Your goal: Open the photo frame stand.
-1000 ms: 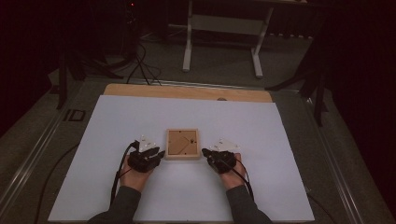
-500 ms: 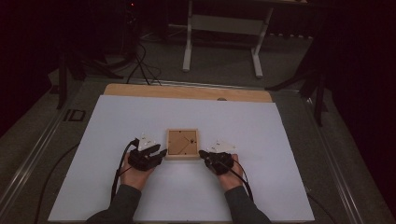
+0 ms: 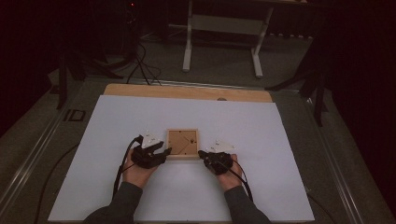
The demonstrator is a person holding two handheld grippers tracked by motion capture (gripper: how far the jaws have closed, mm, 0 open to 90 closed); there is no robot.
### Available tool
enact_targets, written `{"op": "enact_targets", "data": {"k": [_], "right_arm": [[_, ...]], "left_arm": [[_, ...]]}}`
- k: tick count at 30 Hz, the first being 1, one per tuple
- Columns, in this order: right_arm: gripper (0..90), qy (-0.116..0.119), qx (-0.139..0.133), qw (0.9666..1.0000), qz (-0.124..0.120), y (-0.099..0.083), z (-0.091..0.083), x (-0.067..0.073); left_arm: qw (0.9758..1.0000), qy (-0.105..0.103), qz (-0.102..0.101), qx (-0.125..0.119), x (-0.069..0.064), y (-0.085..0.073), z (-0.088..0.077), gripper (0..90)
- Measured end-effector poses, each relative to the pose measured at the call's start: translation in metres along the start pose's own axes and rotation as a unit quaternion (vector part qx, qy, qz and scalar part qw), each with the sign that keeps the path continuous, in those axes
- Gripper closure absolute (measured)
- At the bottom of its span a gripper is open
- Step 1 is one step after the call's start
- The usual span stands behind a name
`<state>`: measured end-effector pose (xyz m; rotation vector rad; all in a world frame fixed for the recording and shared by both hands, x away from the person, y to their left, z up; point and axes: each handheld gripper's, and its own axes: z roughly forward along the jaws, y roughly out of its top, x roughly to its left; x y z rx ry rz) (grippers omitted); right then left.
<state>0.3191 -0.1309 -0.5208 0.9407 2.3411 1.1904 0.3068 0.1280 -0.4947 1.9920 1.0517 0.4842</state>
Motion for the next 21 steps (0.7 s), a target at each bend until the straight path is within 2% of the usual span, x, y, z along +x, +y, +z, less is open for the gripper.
{"op": "enact_targets", "data": {"k": [3,12,21], "right_arm": [[89.7,0.005,-0.005,0.9999,-0.008,0.001,-0.001,0.001],[89.7,0.009,-0.006,0.9999,-0.001,0.001,0.004,0.002],[89.7,0.009,-0.012,0.9999,-0.001,0.001,0.006,0.001]], "left_arm": [[0.9999,-0.002,0.008,0.006,-0.002,0.005,0.002,55.8],[0.9992,-0.009,0.024,0.03,-0.005,0.012,0.016,54.7],[0.9979,-0.006,0.03,0.058,-0.008,0.015,0.027,50.2]]}}
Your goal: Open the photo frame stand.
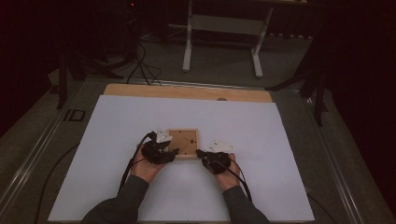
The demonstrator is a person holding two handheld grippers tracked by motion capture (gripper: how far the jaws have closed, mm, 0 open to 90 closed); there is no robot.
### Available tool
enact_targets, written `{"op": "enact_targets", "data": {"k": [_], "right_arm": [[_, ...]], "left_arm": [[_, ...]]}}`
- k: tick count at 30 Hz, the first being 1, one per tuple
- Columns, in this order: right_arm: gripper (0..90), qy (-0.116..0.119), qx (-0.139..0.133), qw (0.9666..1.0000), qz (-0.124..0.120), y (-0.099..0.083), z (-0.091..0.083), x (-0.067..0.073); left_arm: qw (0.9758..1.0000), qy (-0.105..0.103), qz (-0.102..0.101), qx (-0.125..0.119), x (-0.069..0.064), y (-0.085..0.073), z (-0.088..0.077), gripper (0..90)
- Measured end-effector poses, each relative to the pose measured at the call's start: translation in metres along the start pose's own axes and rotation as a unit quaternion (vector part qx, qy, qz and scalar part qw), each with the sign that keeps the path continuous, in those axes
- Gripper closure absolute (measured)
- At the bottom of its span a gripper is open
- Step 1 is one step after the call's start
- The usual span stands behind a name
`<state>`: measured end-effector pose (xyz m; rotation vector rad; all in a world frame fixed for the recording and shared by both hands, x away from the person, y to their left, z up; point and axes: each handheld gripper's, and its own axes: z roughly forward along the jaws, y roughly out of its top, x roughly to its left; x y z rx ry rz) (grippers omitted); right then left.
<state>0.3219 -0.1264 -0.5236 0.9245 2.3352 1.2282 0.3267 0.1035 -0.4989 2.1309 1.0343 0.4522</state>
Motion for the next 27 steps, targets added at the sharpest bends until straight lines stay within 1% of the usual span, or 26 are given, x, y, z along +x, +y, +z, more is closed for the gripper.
{"op": "enact_targets", "data": {"k": [1,4,5,6,7,11,14,16,17,18,19,20,21,26,27], "right_arm": [[89.7,-0.002,-0.001,1.0,-0.004,0.0,0.0,0.001],[89.7,-0.002,-0.002,1.0,-0.004,0.0,0.0,0.001],[89.7,-0.003,-0.002,1.0,-0.006,0.0,0.0,0.001],[89.7,-0.003,-0.002,1.0,-0.006,0.0,0.0,0.001],[89.7,-0.004,-0.002,1.0,-0.008,-0.001,0.0,0.001],[89.7,-0.004,-0.001,1.0,-0.008,-0.001,0.0,0.001],[89.7,-0.005,-0.001,1.0,-0.008,-0.001,0.0,0.002],[89.7,-0.005,-0.002,0.9999,-0.008,-0.001,0.0,0.002],[89.7,-0.006,-0.002,0.9999,-0.008,-0.001,0.0,0.002],[89.7,-0.006,-0.002,0.9999,-0.008,-0.001,0.0,0.002],[89.7,-0.006,-0.002,0.9999,-0.009,-0.001,0.0,0.002],[89.7,-0.006,-0.002,0.9999,-0.009,-0.001,0.0,0.002],[89.7,-0.006,-0.002,0.9999,-0.009,-0.001,0.0,0.002],[89.7,-0.006,-0.002,0.9999,-0.01,-0.001,0.0,0.002],[89.7,-0.006,-0.002,0.9999,-0.01,-0.001,0.0,0.002]], "left_arm": [[1.0,0.005,0.004,0.006,-0.001,0.002,0.002,49.6],[0.9999,0.004,0.01,0.012,-0.003,0.004,0.005,48.7],[0.9997,0.009,0.018,0.016,-0.006,0.005,0.009,48.3],[0.9997,0.009,0.018,0.016,-0.006,0.005,0.009,48.3],[0.9994,0.013,0.024,0.023,-0.007,0.006,0.013,48.2],[0.9991,0.021,0.023,0.029,-0.007,0.006,0.019,47.8],[0.9992,0.021,0.021,0.029,-0.006,0.006,0.02,47.2],[0.9992,0.014,0.018,0.032,-0.004,0.007,0.021,47.3],[0.9994,0.009,0.013,0.032,-0.003,0.007,0.021,47.3],[0.9994,0.009,0.013,0.032,-0.003,0.007,0.021,47.3],[0.9995,-0.006,0.002,0.031,0.0,0.007,0.022,49.1],[0.9995,-0.006,0.002,0.031,0.0,0.007,0.022,50.4],[0.9994,-0.005,0.007,0.034,0.0,0.007,0.021,51.0],[0.9992,-0.002,0.005,0.039,-0.001,0.01,0.021,51.2],[0.9992,0.0,0.004,0.039,-0.002,0.013,0.018,51.2]]}}
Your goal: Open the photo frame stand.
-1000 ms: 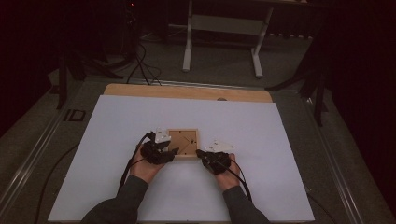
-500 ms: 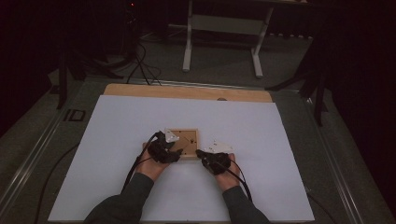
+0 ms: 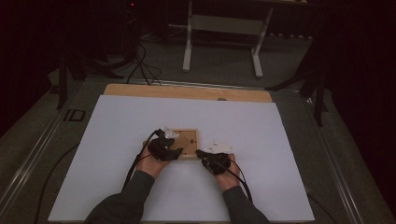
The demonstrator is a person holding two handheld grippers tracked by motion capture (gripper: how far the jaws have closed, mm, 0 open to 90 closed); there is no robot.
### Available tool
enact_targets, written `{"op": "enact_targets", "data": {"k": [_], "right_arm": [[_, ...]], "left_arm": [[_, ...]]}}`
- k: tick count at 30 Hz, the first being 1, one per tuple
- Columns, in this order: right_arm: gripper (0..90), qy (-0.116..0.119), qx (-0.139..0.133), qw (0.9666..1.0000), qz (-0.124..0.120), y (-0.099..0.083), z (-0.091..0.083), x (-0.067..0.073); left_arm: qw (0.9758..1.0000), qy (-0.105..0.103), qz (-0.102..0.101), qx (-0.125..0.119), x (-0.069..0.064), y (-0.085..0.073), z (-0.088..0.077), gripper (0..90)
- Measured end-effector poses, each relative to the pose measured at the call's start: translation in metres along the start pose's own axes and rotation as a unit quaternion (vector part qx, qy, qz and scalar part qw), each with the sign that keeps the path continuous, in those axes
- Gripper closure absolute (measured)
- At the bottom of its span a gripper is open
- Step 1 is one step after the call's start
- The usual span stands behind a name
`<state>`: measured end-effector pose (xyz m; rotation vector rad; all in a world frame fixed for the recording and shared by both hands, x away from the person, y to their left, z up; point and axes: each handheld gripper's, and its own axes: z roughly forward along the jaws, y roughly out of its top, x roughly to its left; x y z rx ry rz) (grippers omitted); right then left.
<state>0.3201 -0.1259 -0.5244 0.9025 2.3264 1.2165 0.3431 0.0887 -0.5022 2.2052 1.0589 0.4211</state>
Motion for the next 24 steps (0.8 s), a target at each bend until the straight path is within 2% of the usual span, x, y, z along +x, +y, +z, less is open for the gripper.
{"op": "enact_targets", "data": {"k": [4,13,19,21,24], "right_arm": [[89.7,0.002,-0.001,1.0,0.001,0.0,0.0,-0.0006],[89.6,0.002,0.0,1.0,0.0,-0.0001,0.0,-0.0004],[89.5,0.002,-0.001,1.0,0.0,-0.0002,-0.0001,-0.0005],[89.5,0.003,0.0,1.0,0.0,-0.0002,-0.0001,-0.0005],[89.5,0.003,-0.001,1.0,0.0,-0.0002,-0.0001,-0.0006]], "left_arm": [[1.0,0.006,0.0,-0.006,-0.0016,0.0059,-0.0046,51.1],[0.9999,0.002,-0.004,-0.009,-0.0011,0.0048,-0.0053,47.8],[0.9999,-0.006,-0.015,0.002,0.0001,0.001,-0.0036,43.3],[0.9998,-0.008,-0.019,0.006,0.0004,-0.0016,-0.0019,43.8],[0.9996,-0.007,-0.024,0.011,0.0018,-0.0023,-0.0013,49.7]]}}
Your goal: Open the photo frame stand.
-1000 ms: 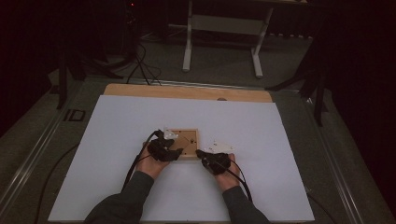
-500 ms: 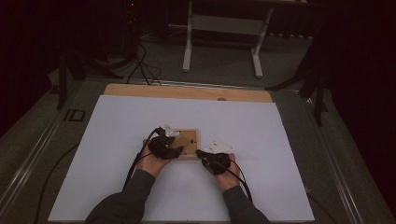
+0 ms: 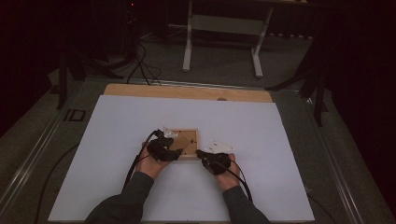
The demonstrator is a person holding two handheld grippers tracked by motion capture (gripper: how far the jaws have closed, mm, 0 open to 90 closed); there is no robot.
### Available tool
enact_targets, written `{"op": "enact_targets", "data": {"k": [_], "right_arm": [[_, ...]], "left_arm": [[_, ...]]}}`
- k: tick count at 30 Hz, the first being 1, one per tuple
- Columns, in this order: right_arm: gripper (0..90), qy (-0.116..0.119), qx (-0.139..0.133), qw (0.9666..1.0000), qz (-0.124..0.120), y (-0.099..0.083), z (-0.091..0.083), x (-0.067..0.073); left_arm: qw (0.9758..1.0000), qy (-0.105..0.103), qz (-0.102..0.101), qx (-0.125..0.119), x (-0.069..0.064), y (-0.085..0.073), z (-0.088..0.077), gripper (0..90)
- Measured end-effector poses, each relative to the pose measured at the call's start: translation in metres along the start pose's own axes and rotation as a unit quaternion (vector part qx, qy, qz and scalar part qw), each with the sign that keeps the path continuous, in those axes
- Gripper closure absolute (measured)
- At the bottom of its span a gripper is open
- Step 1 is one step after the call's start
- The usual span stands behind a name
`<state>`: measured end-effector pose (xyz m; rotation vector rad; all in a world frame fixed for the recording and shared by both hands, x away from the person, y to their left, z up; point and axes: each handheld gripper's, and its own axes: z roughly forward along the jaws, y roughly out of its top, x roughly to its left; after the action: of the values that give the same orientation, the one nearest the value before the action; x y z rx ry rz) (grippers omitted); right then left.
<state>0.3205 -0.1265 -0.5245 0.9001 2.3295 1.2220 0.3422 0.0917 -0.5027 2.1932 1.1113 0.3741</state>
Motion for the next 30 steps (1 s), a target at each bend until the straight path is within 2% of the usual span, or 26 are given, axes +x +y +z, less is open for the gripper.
{"op": "enact_targets", "data": {"k": [5,6,7,8,9,10,12,19,20,21,22,25,26,27,28,29,30], "right_arm": [[89.5,0.001,-0.001,1.0,0.0,0.0,0.0,0.0],[89.5,0.001,-0.001,1.0,0.0,0.0,0.0,0.0],[89.5,0.001,-0.001,1.0,0.0,0.0,0.0,0.0],[89.5,0.0,-0.001,1.0,0.001,0.0,0.0,0.0],[89.5,0.0,-0.001,1.0,0.001,0.0,0.0,0.0],[89.5,-0.001,-0.001,1.0,0.0,0.0,0.0,0.0],[89.5,0.0,-0.001,1.0,-0.001,0.0,0.0,0.0],[89.4,0.0,-0.001,1.0,0.001,0.0,0.0,0.0],[89.4,0.0,-0.001,1.0,0.0,0.0,0.0,0.0],[89.4,0.0,-0.001,1.0,0.0,0.0,0.0,0.0],[89.4,0.0,-0.001,1.0,0.0,0.0,0.0,0.0],[89.4,0.0,-0.001,1.0,0.0,0.0,0.0,0.0],[89.4,0.0,-0.001,1.0,0.001,0.0,0.0,0.0],[89.4,0.0,-0.001,1.0,0.001,0.0,0.0,0.0],[89.3,0.0,0.0,1.0,0.001,0.0,0.0,0.0],[89.3,0.0,0.0,1.0,0.001,0.0,0.0,0.0],[89.3,0.0,0.0,1.0,0.001,0.0,0.0,0.0]], "left_arm": [[0.9998,-0.007,-0.015,-0.01,0.0,0.005,-0.005,50.0],[0.9993,-0.013,-0.027,-0.021,0.001,0.007,-0.008,49.9],[0.9993,-0.013,-0.027,-0.021,0.001,0.007,-0.008,49.8],[0.9978,-0.03,-0.051,-0.032,0.004,0.009,-0.01,49.5],[0.9978,-0.03,-0.051,-0.032,0.004,0.009,-0.01,49.2],[0.9966,-0.041,-0.064,-0.031,0.007,0.01,-0.01,49.0],[0.9959,-0.049,-0.071,-0.028,0.009,0.01,-0.009,48.0],[0.994,-0.059,-0.091,-0.01,0.013,0.009,-0.005,45.8],[0.992,-0.073,-0.103,-0.007,0.015,0.01,-0.003,45.8],[0.992,-0.073,-0.103,-0.007,0.015,0.01,-0.003,45.9],[0.9899,-0.085,-0.114,-0.005,0.017,0.01,-0.003,46.1],[0.9897,-0.083,-0.116,-0.003,0.017,0.01,-0.003,46.5],[0.9887,-0.085,-0.124,0.003,0.019,0.01,-0.002,47.4],[0.9887,-0.085,-0.124,0.003,0.019,0.01,-0.002,47.9],[0.9872,-0.093,-0.129,0.009,0.02,0.01,-0.001,49.3],[0.9872,-0.093,-0.129,0.009,0.02,0.01,-0.001,51.2],[0.9861,-0.099,-0.133,0.012,0.021,0.011,-0.001,51.9]]}}
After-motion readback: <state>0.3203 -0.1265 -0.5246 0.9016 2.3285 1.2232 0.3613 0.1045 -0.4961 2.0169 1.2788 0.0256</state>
